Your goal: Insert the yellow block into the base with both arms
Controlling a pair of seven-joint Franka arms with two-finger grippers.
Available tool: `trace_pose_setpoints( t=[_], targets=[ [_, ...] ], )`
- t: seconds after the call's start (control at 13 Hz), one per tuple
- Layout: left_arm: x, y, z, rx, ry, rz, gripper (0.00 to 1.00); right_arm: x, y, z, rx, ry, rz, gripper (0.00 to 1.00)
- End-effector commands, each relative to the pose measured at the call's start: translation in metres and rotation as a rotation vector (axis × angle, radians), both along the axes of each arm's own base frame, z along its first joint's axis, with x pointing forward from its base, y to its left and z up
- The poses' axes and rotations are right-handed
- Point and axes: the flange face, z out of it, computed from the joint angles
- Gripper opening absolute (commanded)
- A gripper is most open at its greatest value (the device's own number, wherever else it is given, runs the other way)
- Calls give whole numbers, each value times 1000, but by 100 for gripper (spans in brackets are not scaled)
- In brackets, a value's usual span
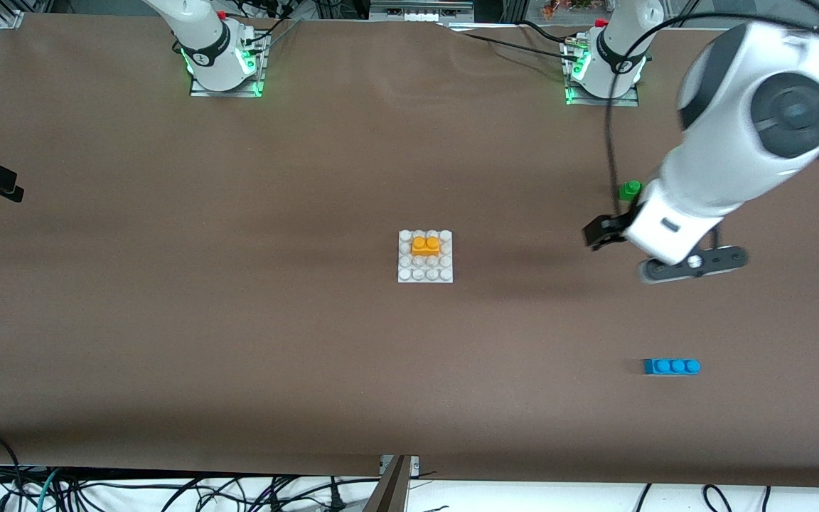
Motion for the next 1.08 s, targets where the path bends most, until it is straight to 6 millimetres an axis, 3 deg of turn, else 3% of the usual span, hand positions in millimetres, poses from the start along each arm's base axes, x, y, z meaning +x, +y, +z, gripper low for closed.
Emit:
trace_pose_setpoints(
  t=[0.0,0.15,0.31,0.46,1.0],
  targets=[
    [-18,56,21,-42,10,-107,100,-3,-2,2,-6,-4,15,100],
    [-44,101,16,-91,7,-132,100,-3,-1,2,-6,-4,16,100],
    [-67,114,10,-85,-25,-151,100,-3,-1,2,-4,-5,15,100],
    [-72,131,7,-71,-46,-124,100,-3,-1,2,-4,-5,17,100],
    [-90,130,12,-21,-30,-149,100,-3,-1,2,-4,-5,17,100]
  ],
)
